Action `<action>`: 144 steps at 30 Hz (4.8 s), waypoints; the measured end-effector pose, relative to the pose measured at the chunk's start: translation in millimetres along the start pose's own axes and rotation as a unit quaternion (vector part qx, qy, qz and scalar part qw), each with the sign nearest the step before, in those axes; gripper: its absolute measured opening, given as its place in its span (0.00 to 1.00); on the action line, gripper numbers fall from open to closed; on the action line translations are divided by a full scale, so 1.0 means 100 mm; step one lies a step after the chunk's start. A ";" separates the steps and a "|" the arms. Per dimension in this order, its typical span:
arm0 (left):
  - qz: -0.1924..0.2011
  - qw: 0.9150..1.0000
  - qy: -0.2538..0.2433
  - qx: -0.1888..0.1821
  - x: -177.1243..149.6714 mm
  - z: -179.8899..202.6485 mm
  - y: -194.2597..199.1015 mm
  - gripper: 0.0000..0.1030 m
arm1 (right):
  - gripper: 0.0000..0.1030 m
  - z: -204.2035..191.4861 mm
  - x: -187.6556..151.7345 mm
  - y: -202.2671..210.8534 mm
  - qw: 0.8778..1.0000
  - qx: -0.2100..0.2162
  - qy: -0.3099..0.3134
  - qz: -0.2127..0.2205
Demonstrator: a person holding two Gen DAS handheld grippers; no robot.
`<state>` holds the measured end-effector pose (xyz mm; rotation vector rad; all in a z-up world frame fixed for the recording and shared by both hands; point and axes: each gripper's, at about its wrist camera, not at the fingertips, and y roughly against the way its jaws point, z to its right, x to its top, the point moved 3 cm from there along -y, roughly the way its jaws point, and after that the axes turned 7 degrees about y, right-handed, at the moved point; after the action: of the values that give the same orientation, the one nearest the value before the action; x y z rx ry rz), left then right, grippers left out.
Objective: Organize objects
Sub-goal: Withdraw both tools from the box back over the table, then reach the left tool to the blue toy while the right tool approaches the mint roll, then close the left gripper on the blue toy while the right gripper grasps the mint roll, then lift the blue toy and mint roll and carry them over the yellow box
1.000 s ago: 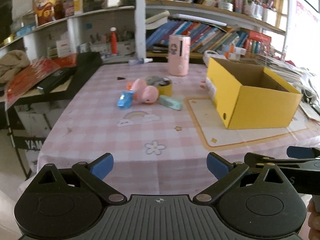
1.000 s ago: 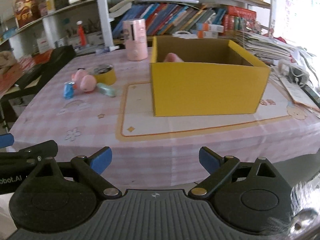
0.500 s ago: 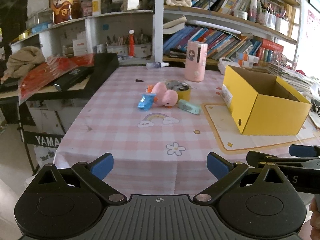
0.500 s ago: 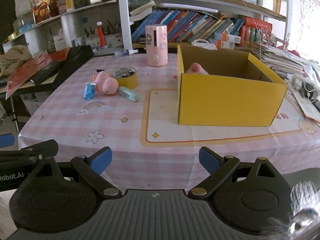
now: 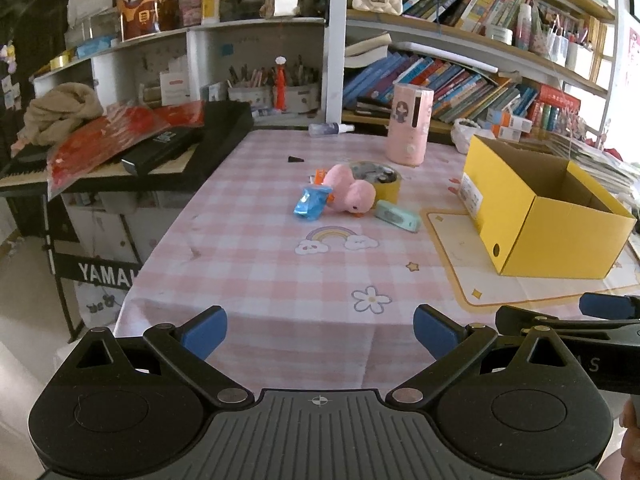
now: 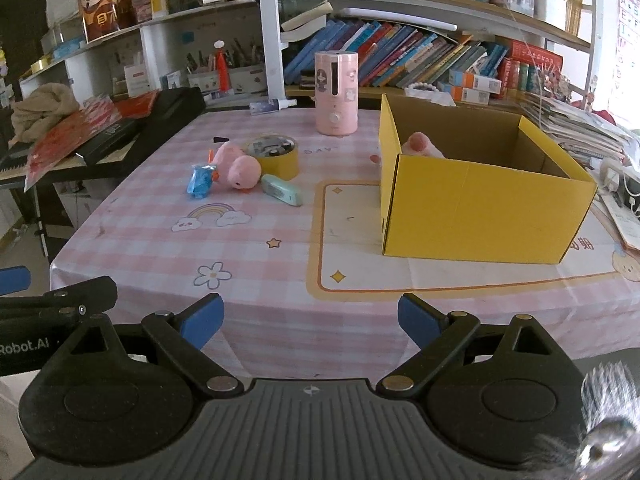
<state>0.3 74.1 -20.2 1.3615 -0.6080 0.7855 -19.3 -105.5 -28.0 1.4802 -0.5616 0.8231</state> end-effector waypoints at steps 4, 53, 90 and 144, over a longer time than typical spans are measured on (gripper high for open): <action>-0.006 1.000 0.000 -0.003 -0.01 0.00 -0.05 0.98 | 0.91 0.02 0.00 -0.05 1.000 -0.002 -0.002 -0.005; -0.043 0.998 0.032 0.033 0.87 -0.18 -1.42 0.74 | 0.51 -0.13 1.25 -1.90 0.992 0.103 0.049 -0.043; -0.111 0.993 -0.035 0.005 1.08 0.03 -2.41 0.20 | 0.17 0.02 1.30 -2.53 0.985 0.120 0.082 -0.091; -0.051 0.990 -0.060 -0.116 -0.03 0.03 0.00 0.20 | 0.18 -0.21 0.06 -0.17 0.997 0.072 0.001 -0.011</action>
<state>-1.4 71.1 -22.1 1.2207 -0.6970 0.5357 -6.0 -82.1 -35.4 1.6149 -0.4919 0.8625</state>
